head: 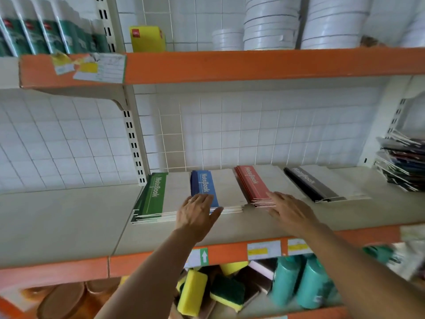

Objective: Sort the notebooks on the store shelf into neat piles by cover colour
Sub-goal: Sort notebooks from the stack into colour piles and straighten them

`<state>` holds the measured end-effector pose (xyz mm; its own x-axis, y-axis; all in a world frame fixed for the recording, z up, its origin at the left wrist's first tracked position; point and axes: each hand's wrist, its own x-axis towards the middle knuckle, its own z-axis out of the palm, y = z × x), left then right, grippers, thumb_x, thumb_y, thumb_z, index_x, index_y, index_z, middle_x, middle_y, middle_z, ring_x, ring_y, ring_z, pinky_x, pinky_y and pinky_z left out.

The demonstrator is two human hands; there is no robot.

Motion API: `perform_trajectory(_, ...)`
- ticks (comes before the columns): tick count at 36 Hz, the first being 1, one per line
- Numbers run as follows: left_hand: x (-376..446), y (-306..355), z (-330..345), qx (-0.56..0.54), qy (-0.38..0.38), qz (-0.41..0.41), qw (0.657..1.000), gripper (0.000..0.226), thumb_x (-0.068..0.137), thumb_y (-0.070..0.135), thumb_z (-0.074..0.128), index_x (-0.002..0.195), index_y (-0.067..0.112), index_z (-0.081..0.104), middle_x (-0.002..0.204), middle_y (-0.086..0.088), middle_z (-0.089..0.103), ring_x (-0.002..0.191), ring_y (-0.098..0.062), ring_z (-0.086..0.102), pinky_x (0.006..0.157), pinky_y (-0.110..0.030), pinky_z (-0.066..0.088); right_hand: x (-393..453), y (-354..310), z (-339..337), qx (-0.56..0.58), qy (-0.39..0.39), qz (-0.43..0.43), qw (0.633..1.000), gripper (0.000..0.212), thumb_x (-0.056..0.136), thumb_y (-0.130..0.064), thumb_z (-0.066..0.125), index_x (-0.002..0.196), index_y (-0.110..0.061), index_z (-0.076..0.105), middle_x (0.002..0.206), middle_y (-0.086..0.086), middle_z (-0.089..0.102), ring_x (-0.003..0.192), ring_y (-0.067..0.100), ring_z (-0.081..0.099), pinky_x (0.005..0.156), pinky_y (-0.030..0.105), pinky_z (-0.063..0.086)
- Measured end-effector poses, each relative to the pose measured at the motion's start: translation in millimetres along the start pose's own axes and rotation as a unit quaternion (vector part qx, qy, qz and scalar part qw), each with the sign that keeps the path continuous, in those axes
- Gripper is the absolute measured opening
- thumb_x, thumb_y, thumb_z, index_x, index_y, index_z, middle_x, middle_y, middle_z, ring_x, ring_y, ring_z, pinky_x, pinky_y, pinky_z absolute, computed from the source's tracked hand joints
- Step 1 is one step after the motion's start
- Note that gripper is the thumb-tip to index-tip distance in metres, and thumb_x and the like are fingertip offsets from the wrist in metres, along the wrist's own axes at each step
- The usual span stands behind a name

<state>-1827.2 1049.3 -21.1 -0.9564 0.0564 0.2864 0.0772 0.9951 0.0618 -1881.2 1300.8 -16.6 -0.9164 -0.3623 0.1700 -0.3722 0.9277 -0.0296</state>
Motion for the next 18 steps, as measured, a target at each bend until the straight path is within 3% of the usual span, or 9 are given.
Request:
perform_trajectory(8,3,75,2,-0.004,-0.048,0.035,0.998,0.056,0.099,0.055,0.025,0.143,0.023,0.039,0.149,0.004,0.040,0.137,-0.015,0.034,0.112,-0.031,0.025,-47,41,-13,0.033,-0.008,0.048,0.998,0.054,0.100,-0.045,0.037,0.149,-0.026,0.027,0.151,-0.004,0.036,0.133,0.019,0.040,0.105,0.031,0.035)
perform_trajectory(18,-5,198,1,0.021,-0.040,0.065,0.997,0.050,0.099,0.054,0.026,0.133,0.025,0.048,0.142,0.006,0.047,0.131,-0.014,0.040,0.105,-0.030,0.027,-128,137,-37,0.047,-0.034,0.094,0.994,0.058,0.098,-0.049,0.038,0.149,-0.023,0.027,0.148,0.005,0.042,0.131,0.024,0.043,0.104,0.034,0.036)
